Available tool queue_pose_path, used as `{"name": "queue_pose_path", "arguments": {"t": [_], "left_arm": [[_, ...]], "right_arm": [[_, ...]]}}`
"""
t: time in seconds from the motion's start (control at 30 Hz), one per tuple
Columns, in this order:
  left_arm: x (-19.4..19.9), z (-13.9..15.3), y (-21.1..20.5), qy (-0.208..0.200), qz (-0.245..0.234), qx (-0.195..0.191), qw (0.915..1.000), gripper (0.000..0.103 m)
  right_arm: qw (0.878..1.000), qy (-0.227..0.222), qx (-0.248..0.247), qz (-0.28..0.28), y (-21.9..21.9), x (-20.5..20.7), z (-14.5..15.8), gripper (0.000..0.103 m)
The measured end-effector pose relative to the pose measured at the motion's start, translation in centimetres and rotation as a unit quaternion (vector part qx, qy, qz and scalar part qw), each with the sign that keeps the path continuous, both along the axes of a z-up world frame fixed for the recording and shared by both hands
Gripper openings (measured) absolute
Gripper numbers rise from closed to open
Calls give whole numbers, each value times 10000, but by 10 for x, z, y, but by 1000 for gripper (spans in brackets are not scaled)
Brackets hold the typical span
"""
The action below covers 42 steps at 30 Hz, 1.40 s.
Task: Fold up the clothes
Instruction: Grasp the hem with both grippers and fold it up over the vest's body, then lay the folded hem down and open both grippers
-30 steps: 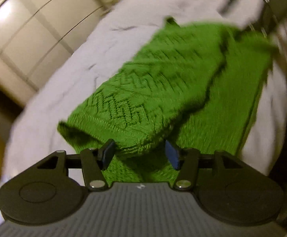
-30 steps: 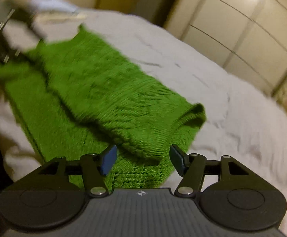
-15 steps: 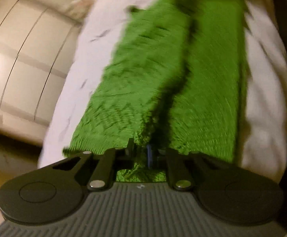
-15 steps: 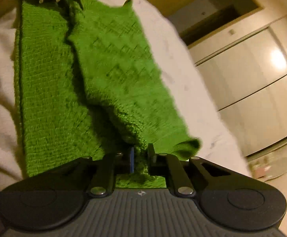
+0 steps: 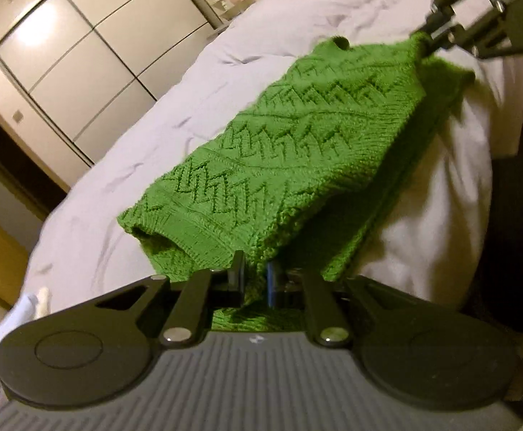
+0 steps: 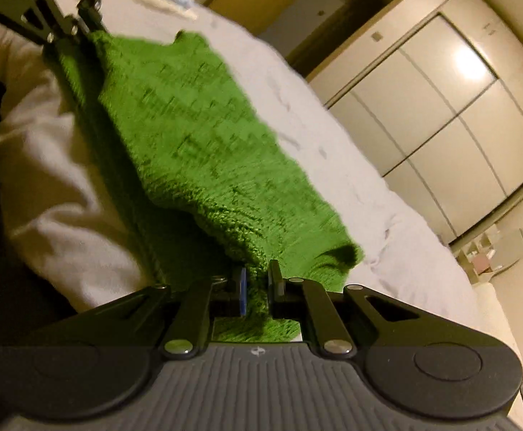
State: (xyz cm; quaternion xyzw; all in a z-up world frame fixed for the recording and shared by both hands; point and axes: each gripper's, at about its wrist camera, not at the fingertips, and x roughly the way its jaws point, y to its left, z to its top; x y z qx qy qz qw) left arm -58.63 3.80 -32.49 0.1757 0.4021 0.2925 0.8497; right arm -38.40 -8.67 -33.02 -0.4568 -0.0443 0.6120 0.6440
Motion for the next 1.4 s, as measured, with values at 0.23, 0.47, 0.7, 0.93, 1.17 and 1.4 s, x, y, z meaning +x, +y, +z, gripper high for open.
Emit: {"name": "queue_pose_path", "arguments": {"t": [0.23,0.47,0.7,0.93,1.17,1.4], "left_arm": [[-5,11,8,-250,107,-542,9982,18],[-28,61,19,-1275,335,-1590,9784,26],[20,42,27,-1588,746,-2164,9604,26],[3,7,49,-1734,1421,-2915,9299,27],[-8,49,77,-1751,1577,-2665,9346,22],[30,67,149,-1986,1511,-2090,9455,22]], "right_arm": [[9982,-60,-549,-244,9,4,-20,16],[9869,1411,-366,-688,9,21,32,35],[8932,4387,151,-976,35,60,54,45],[9139,3662,-509,-1678,54,58,-8,44],[8640,4621,-793,-1838,65,102,30,45],[8806,4352,-181,-1864,124,153,62,46]]}}
